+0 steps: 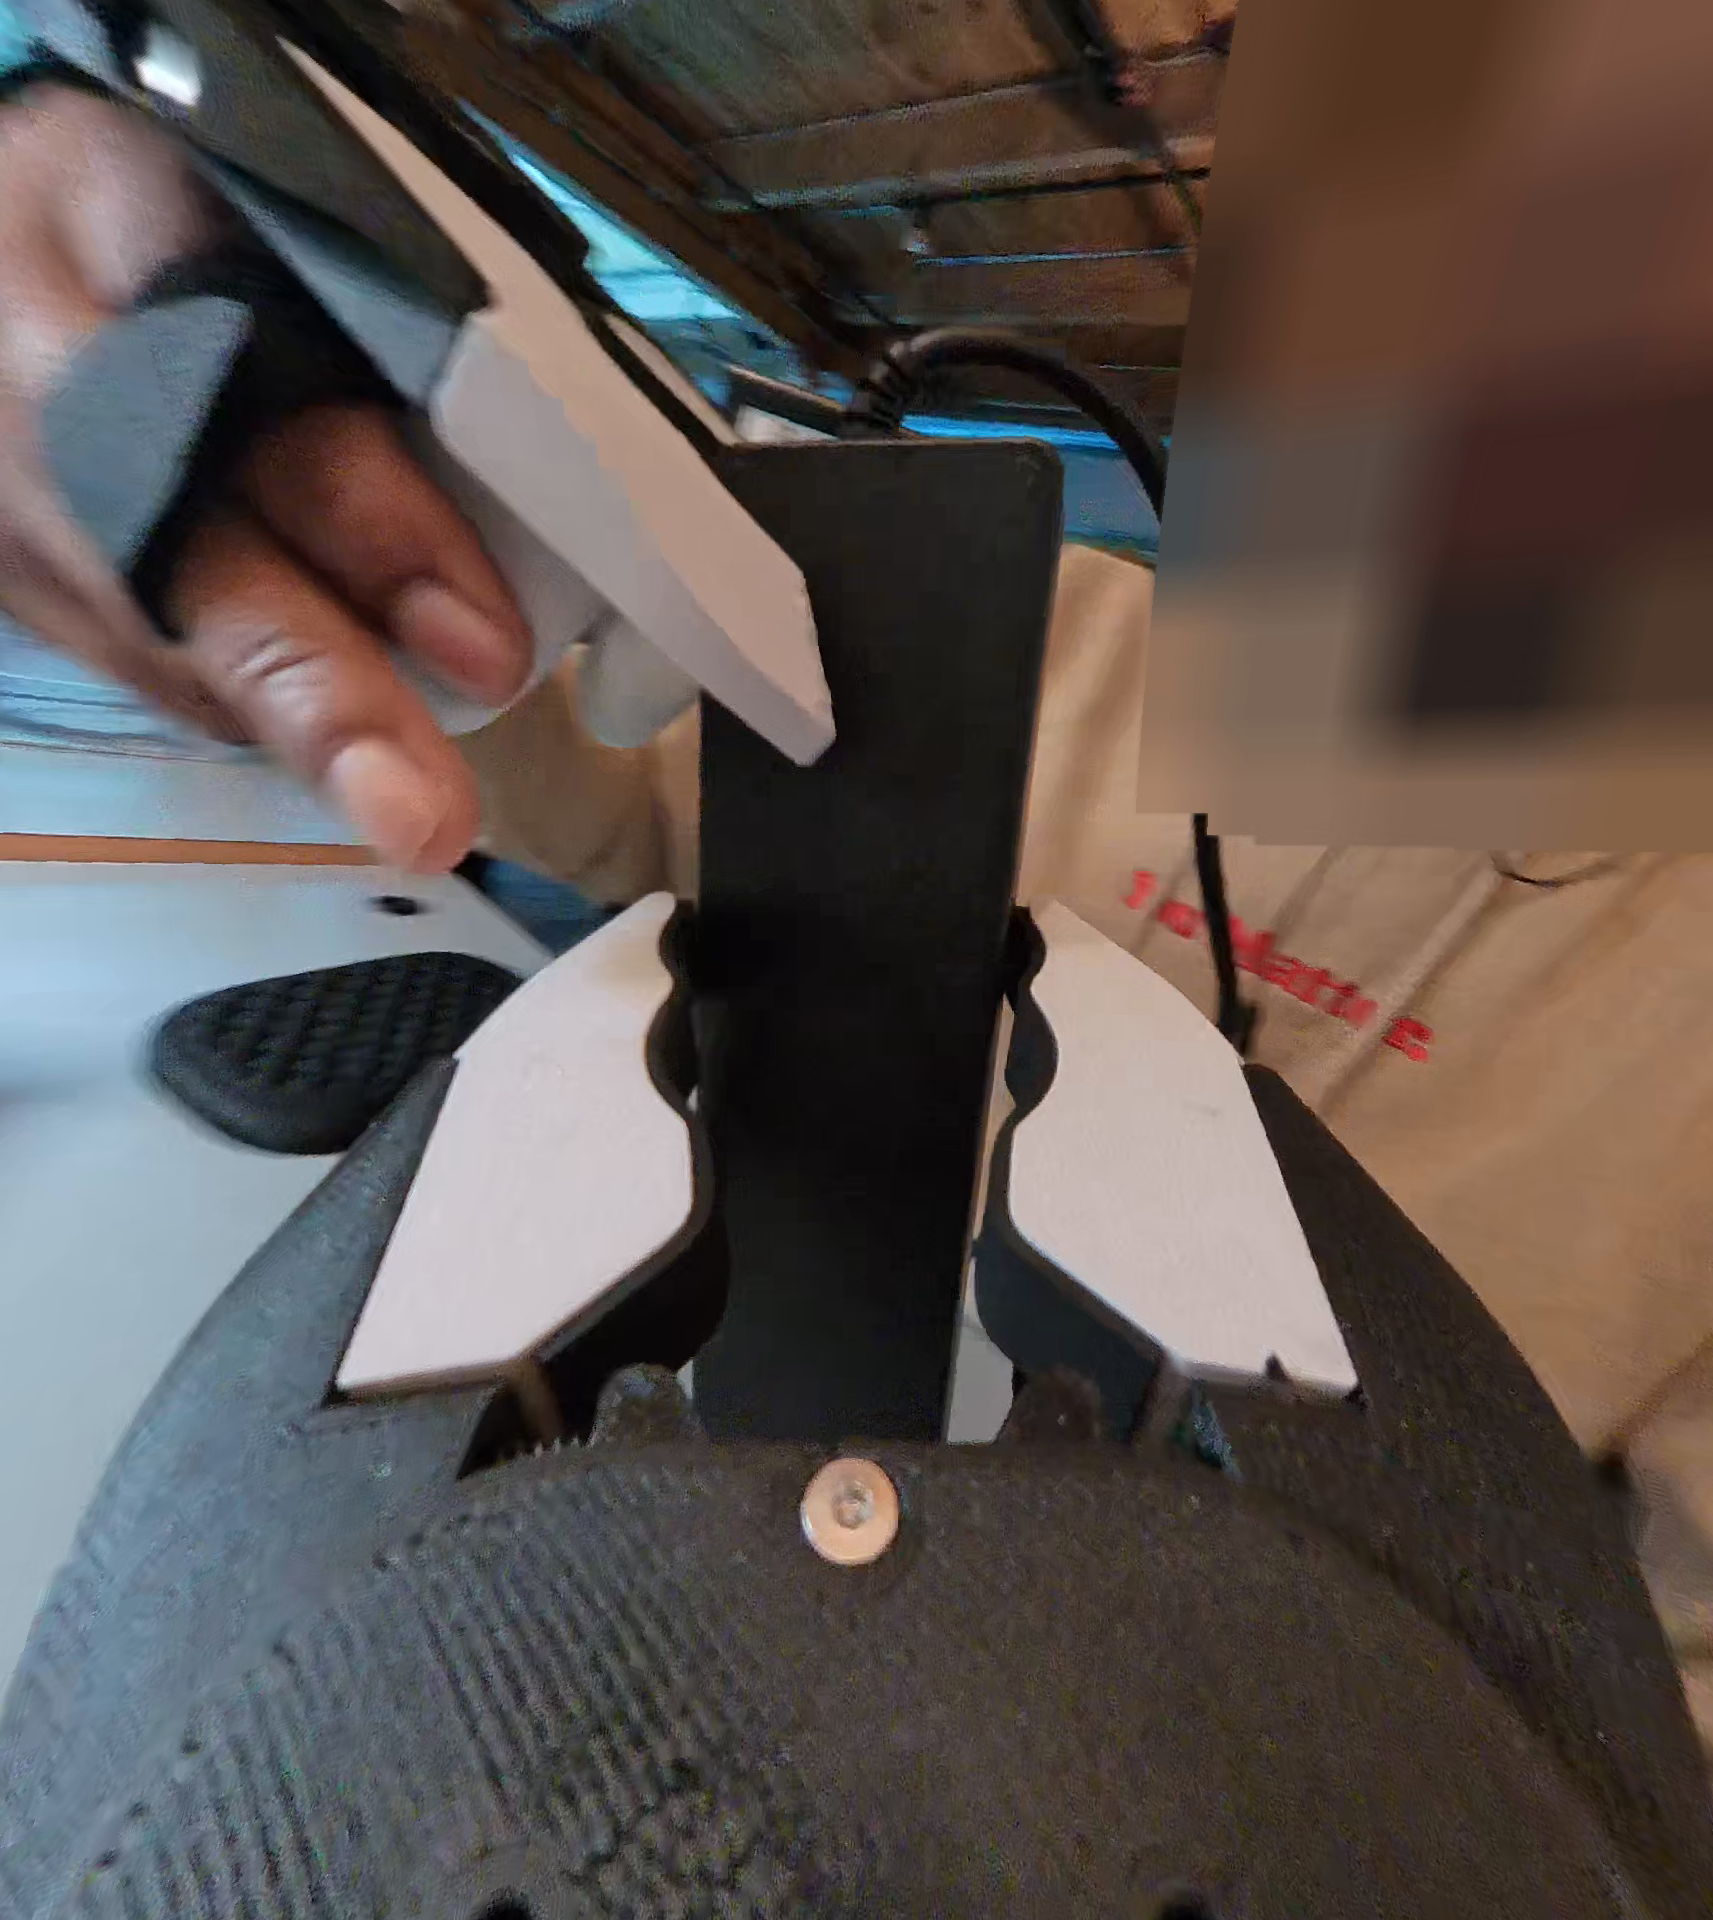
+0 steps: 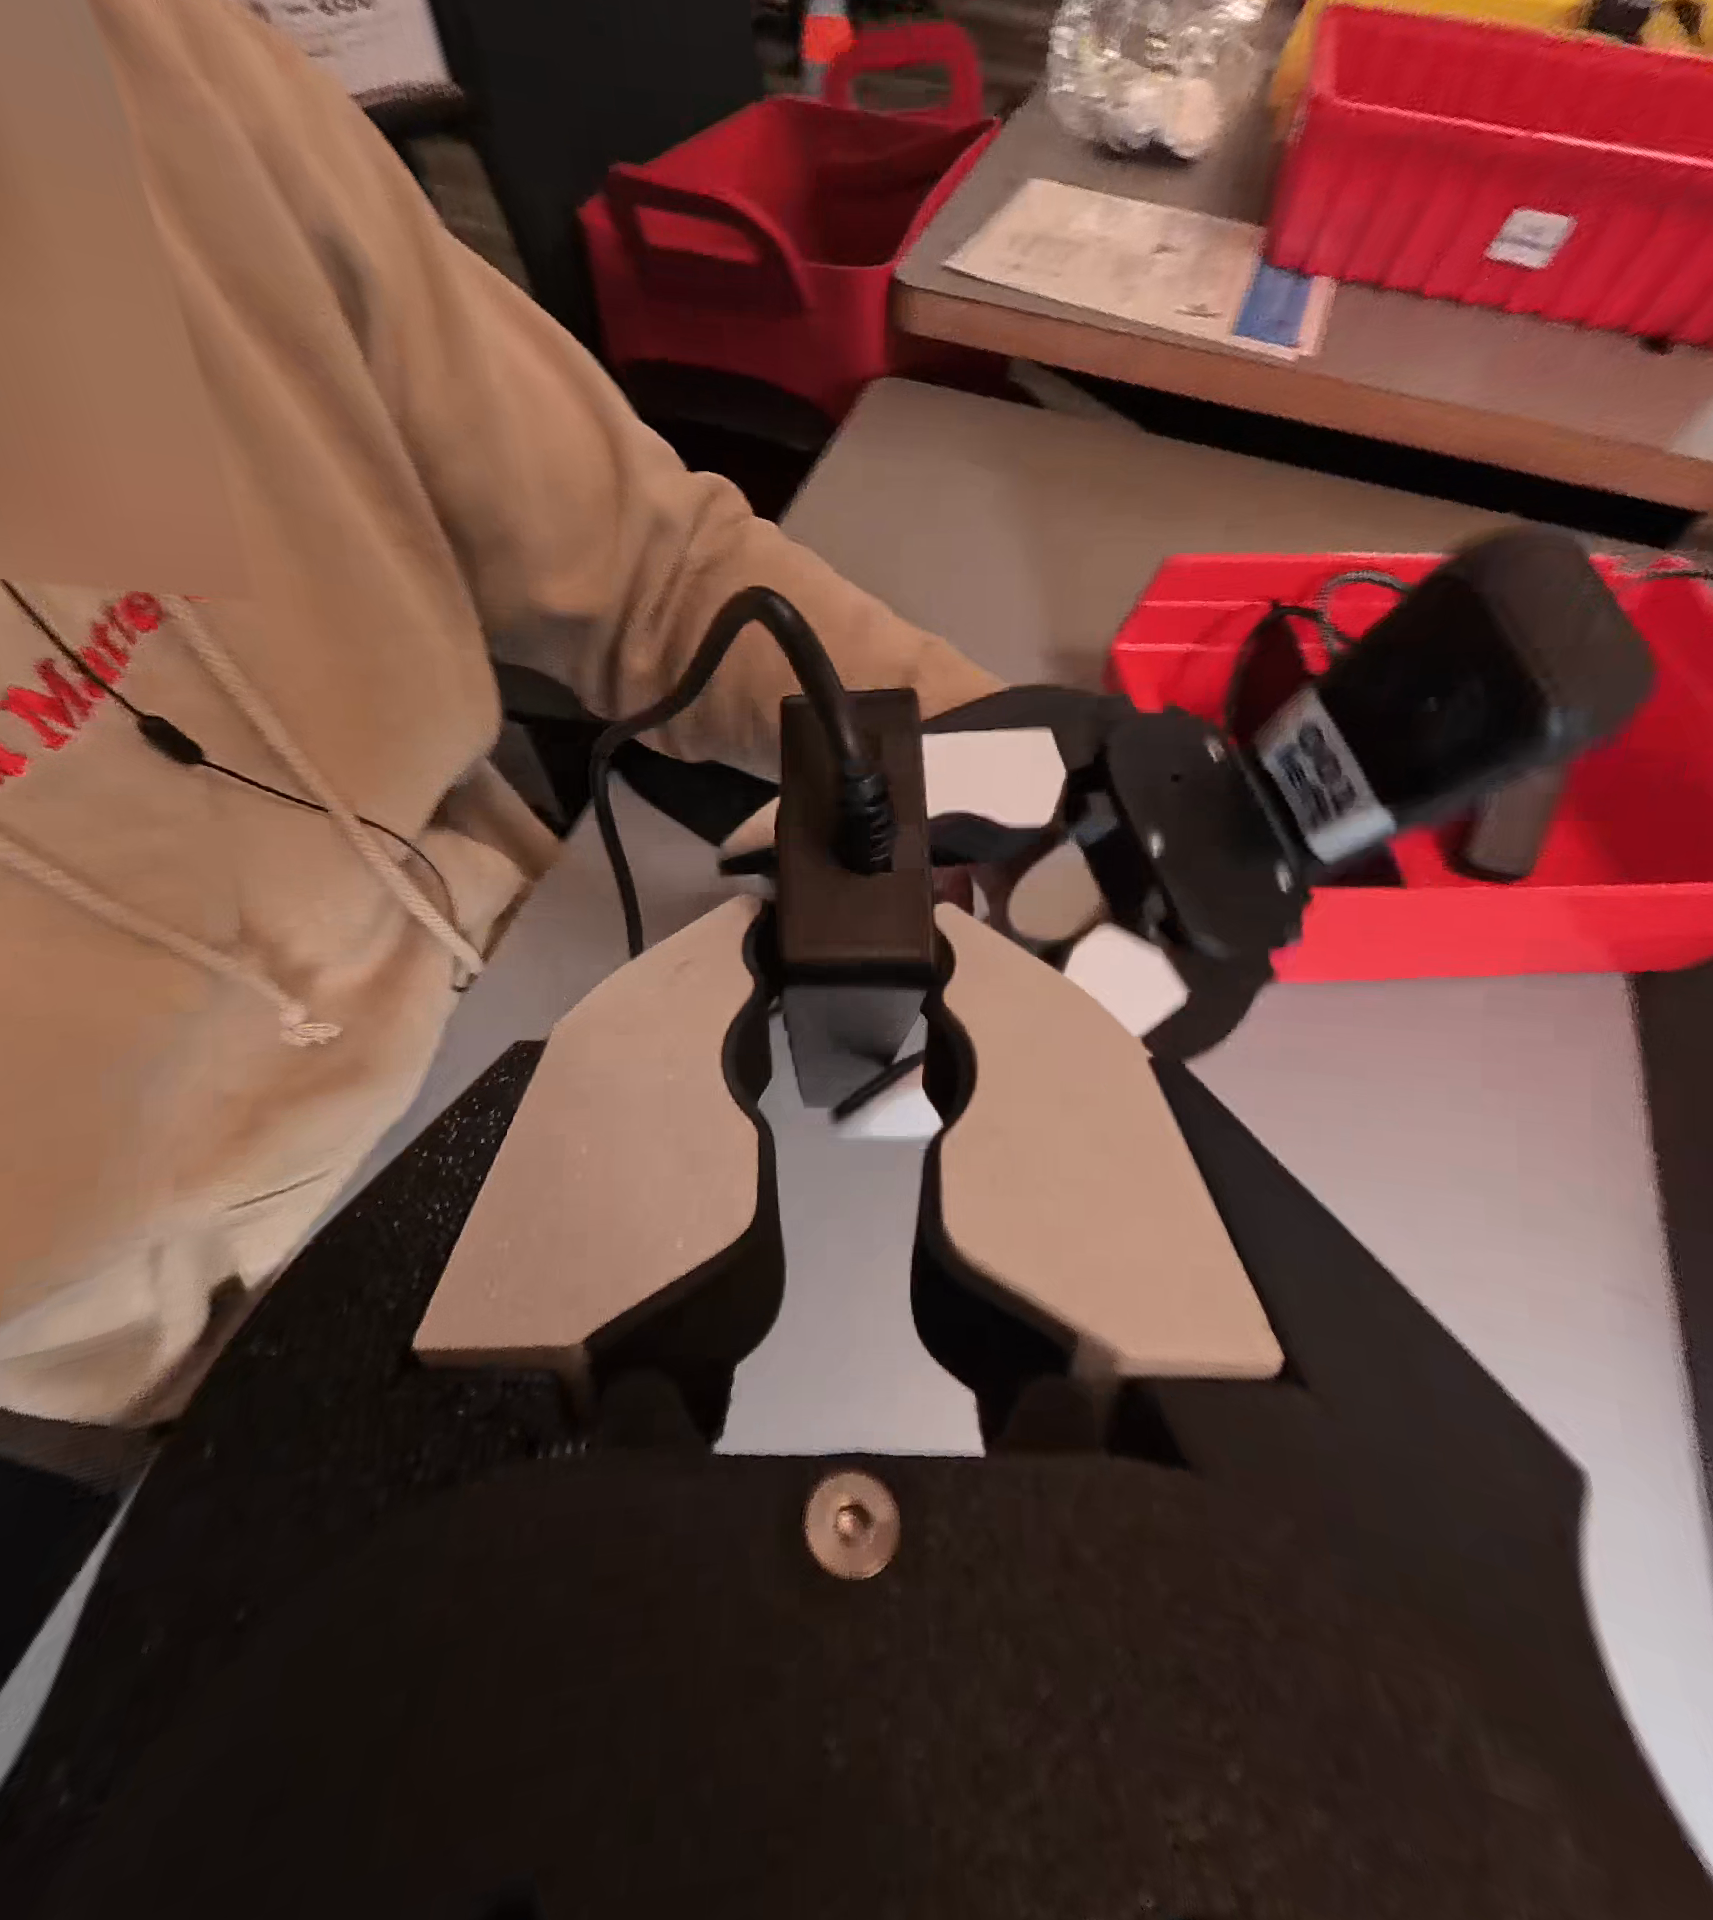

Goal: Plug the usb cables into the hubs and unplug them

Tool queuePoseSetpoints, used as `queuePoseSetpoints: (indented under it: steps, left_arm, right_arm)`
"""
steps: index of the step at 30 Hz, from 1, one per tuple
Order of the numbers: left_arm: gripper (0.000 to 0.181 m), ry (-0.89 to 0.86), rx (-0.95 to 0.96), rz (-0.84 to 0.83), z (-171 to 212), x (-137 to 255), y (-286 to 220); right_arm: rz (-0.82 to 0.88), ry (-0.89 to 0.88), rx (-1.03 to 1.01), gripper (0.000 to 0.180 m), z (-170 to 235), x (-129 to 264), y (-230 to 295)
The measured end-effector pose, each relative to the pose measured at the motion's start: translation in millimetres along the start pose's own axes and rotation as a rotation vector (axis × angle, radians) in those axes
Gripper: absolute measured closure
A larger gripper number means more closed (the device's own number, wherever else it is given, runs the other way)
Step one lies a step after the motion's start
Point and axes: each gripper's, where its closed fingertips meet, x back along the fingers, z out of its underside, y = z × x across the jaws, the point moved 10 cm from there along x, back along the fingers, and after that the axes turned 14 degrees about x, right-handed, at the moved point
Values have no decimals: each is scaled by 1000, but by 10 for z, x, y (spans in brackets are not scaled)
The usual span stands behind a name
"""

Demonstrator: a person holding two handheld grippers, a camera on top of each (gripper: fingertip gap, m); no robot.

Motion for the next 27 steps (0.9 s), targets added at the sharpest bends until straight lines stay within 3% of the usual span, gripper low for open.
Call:
queuePoseSetpoints:
  steps: [4,6,11,16,22,27]
  left_arm:
    - [133,-201,-167,-410,-222,428,-117]
    - [136,-336,-227,-521,-316,662,-256]
    - [147,-529,-338,-634,-432,964,-585]
    - [151,-563,-378,-628,-456,956,-676]
    - [151,-500,-382,-642,-458,840,-632]
    - [152,-479,-379,-652,-455,815,-609]
  right_arm:
    - [142,85,-23,155,-120,378,19]
    - [273,148,-14,155,-178,619,16]
    - [599,239,-37,155,-355,1306,-47]
    - [988,355,-99,155,-384,2040,-200]
    - [1320,550,-193,155,257,2587,-351]
    - [1346,534,-386,155,1139,2637,-417]
